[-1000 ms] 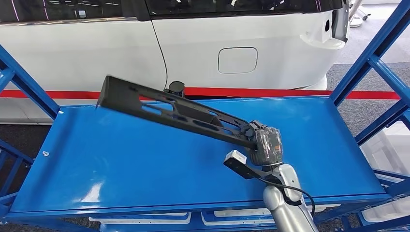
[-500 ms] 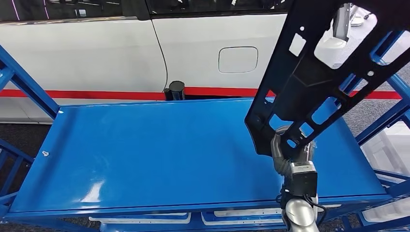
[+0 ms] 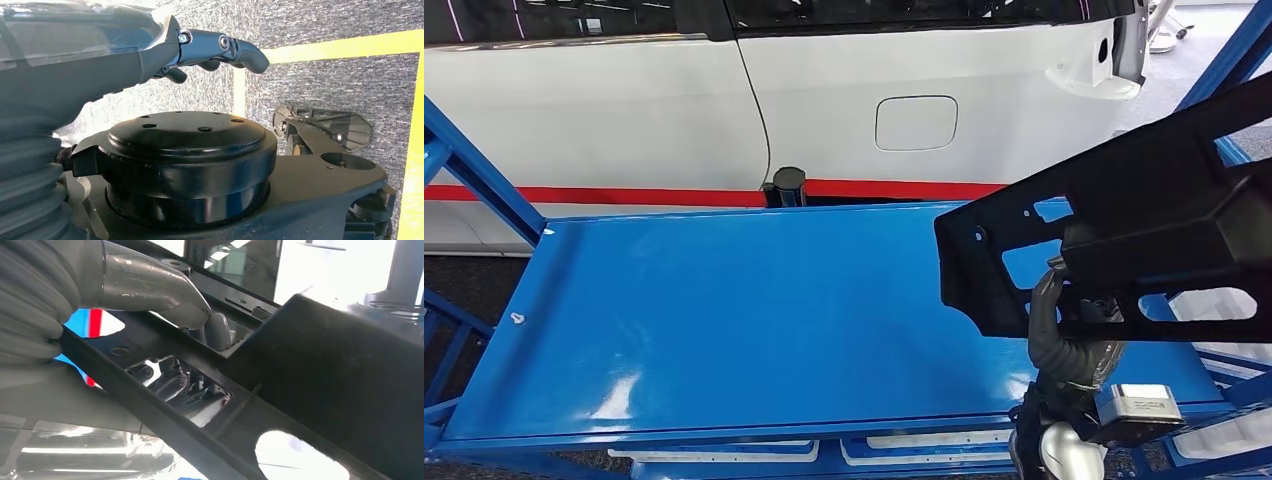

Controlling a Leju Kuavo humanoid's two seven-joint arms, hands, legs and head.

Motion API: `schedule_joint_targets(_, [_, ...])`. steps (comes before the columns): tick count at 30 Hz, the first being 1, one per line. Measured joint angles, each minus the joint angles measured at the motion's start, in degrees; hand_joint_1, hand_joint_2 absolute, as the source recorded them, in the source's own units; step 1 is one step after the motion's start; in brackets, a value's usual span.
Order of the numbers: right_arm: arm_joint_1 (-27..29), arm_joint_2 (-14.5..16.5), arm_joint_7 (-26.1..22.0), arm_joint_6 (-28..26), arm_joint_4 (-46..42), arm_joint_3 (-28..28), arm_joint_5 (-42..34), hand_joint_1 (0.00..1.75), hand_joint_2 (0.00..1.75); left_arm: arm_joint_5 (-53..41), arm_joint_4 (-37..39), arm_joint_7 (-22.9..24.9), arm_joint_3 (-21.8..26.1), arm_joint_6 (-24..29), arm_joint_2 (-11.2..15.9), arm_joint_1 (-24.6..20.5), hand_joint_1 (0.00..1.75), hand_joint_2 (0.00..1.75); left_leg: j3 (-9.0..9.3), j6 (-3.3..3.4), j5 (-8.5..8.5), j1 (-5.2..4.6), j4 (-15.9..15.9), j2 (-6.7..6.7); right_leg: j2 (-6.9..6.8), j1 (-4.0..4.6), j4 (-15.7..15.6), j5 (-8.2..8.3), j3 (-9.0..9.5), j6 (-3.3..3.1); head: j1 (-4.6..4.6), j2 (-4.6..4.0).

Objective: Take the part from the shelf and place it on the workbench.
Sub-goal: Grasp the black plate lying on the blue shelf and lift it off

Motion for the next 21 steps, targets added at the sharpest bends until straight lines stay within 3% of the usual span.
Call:
schedule_joint_targets(14, [3.8, 0.3, -0.9, -4.4, -6.4, 0.2, 1.1, 1.75, 1.75, -1.0, 0.0, -0.8, 0.2, -0.5, 0.0, 0.0, 0.00, 1.75, -0.21, 0.21, -0.10, -0.37, 0.2, -0.04, 0.01, -0.51, -0.1, 0.14, -0.19, 0.24, -0.02, 0.00])
schedule_joint_targets(18, [4.6, 0.5, -1.3, -5.6, -7.6, 0.1, 1.7, 1.75, 1.75, -1.0, 0.0, -0.8, 0.2, -1.1, 0.0, 0.0, 0.00, 1.75, -0.19, 1.15, 0.51, -0.48, -0.3, 0.05, 0.01, -0.72, -0.2, 0.42, -0.41, 0.95, -0.01, 0.00])
schedule_joint_targets(20, [4.7, 0.6, -1.7, -6.2, -8.0, 0.1, 2.1, 1.75, 1.75, -1.0, 0.0, -0.8, 0.2, -1.3, 0.1, 0.0, 0.00, 1.75, 0.04, 1.84, 1.31, -0.04, -1.2, 0.24, -0.01, -0.61, 1.6, -0.86, -1.45, 1.02, 0.08, 0.00])
schedule_joint_targets(21, [4.7, 0.6, -1.8, -6.4, -8.2, 0.1, 2.3, 1.75, 1.75, -1.0, 0.0, -0.9, 0.2, -1.3, 0.1, 0.0, 0.00, 1.75, 0.08, 2.04, 1.64, 0.21, -1.5, 0.35, -0.02, -0.58, 4.2, -2.27, -2.74, 0.89, 0.16, 0.00])
